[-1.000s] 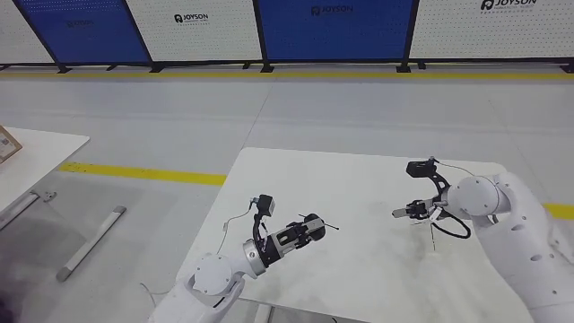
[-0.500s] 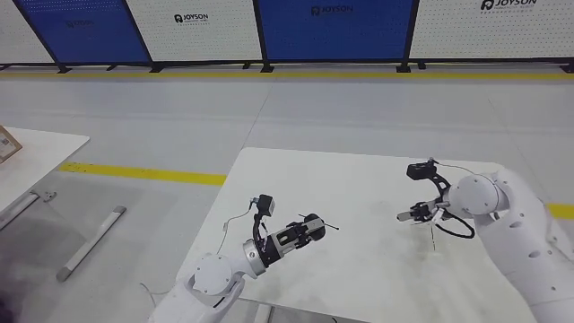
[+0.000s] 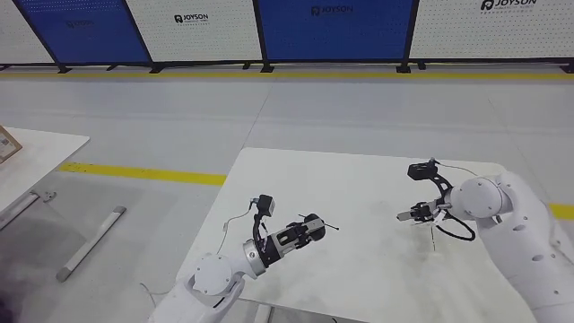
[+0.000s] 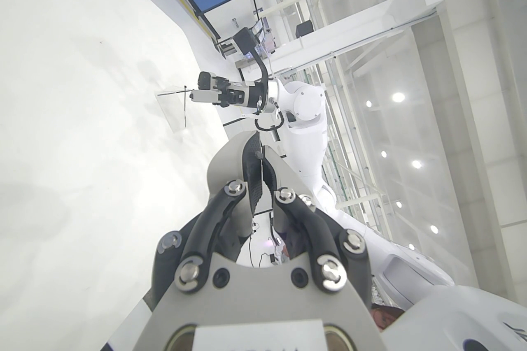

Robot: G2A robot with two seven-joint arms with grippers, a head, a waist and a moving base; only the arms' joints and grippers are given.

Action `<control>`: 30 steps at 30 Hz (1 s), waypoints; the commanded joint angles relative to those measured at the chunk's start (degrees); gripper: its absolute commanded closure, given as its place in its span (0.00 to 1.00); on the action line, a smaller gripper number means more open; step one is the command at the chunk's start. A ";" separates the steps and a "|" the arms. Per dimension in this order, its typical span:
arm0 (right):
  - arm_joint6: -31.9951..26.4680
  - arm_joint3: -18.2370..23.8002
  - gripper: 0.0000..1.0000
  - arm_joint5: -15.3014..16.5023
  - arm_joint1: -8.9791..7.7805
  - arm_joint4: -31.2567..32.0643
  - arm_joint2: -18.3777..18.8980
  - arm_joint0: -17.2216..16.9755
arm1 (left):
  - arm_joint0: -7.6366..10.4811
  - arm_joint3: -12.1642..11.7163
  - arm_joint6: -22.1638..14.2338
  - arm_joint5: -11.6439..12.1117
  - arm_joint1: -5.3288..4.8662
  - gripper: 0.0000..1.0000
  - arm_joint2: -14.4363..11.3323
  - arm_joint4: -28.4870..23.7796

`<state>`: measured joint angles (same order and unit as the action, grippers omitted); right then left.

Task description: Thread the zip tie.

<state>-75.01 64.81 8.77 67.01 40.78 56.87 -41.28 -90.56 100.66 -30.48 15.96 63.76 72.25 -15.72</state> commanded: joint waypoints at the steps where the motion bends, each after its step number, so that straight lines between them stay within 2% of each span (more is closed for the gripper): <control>1: -1.21 2.78 0.00 -0.17 -0.71 1.13 1.32 -1.23 | 0.00 0.00 0.00 0.00 0.00 1.00 0.00 0.00; 4: -4.05 7.39 0.00 -1.53 -1.80 2.51 3.60 -3.47 | 0.00 0.00 0.00 0.00 0.00 1.00 0.00 0.00; 7: -4.63 9.29 0.00 -4.16 -2.61 4.35 3.93 -4.75 | 0.00 0.00 0.00 0.00 0.00 1.00 0.00 0.00; 11: -4.63 8.45 0.00 -4.01 -3.05 2.85 2.18 -3.79 | 0.00 0.00 0.00 0.00 0.00 1.00 0.00 0.00; 27: -4.52 9.25 0.00 -3.66 -3.25 3.40 2.32 -4.46 | 0.00 0.00 0.00 0.00 0.00 1.00 0.00 0.00; 30: -4.63 8.83 0.00 -6.55 -3.63 4.89 1.71 -3.67 | 0.00 0.00 0.00 0.00 0.00 1.00 0.00 0.00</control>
<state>-79.55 73.86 3.50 63.49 45.15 59.10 -45.32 -90.56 100.66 -30.48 15.96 63.76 72.25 -15.72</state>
